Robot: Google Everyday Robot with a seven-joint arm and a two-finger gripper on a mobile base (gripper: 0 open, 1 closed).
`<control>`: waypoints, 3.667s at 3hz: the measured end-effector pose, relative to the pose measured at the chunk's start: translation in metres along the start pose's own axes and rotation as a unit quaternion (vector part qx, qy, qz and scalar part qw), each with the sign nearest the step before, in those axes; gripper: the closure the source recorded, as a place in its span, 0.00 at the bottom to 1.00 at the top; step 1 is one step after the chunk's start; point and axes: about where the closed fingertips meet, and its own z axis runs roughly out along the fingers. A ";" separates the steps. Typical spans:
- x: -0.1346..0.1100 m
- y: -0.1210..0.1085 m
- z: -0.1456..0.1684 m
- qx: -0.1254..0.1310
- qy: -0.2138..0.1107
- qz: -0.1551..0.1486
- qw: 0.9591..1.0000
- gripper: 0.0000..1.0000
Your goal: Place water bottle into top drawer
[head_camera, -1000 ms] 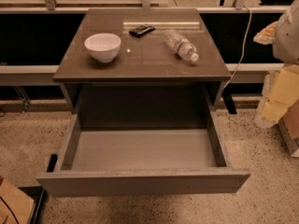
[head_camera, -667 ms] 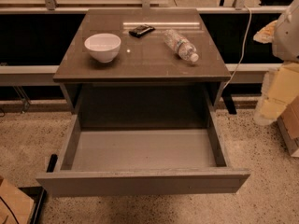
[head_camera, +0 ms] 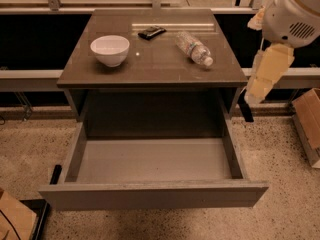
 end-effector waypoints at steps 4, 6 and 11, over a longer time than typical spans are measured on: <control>-0.041 -0.118 0.064 0.074 -0.162 0.168 0.970 0.00; -0.037 -0.120 0.082 0.067 -0.148 0.191 0.968 0.00; -0.056 -0.228 0.241 0.038 -0.245 0.368 0.896 0.00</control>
Offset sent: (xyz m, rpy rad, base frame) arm 0.0489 0.0112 -0.0135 0.1968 -0.0727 -0.1911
